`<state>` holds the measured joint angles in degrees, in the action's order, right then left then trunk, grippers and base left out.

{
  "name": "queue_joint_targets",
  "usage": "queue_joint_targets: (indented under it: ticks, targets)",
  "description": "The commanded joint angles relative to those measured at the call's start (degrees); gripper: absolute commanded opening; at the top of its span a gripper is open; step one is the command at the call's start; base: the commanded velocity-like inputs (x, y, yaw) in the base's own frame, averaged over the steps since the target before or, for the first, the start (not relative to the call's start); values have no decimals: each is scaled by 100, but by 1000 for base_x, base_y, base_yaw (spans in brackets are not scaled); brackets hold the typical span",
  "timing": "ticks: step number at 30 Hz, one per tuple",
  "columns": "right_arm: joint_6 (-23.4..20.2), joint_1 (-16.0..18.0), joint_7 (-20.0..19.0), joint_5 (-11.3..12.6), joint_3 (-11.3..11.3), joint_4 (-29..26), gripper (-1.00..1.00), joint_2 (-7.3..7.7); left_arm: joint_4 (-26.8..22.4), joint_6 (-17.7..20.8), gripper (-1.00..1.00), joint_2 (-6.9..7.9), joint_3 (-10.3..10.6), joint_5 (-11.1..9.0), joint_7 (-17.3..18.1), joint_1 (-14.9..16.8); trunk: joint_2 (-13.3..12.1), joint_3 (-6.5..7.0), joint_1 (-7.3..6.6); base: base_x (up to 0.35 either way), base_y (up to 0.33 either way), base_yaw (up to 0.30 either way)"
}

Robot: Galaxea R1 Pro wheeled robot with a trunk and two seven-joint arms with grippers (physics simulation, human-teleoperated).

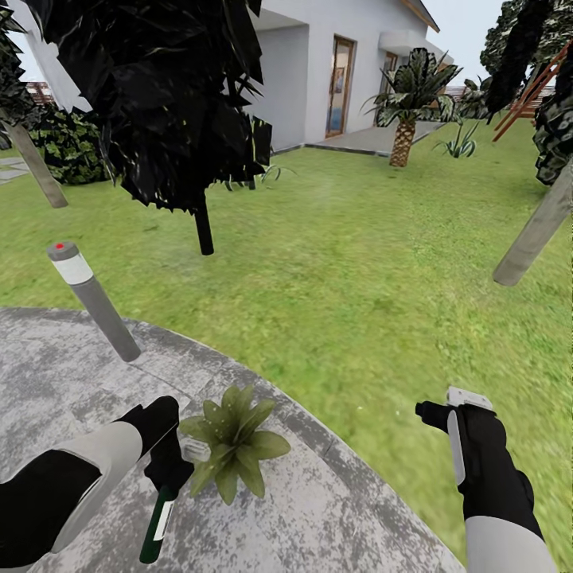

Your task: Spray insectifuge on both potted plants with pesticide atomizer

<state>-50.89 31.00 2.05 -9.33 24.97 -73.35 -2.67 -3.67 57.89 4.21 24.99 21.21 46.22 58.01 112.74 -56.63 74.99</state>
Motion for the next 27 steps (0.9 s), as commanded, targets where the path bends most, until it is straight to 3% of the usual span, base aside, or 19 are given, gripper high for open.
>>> queue_joint_targets:
  ticks: [1,27]
  targets:
    - [-24,4,-12,-31,8,-10,100,-5,-12,20,-100,2,5,55,62,-1,2,-5,-1,0,0,-31]
    - [-27,8,-12,-25,8,-5,100,-5,-11,21,-100,41,14,58,46,0,2,-5,-1,54,5,-1]
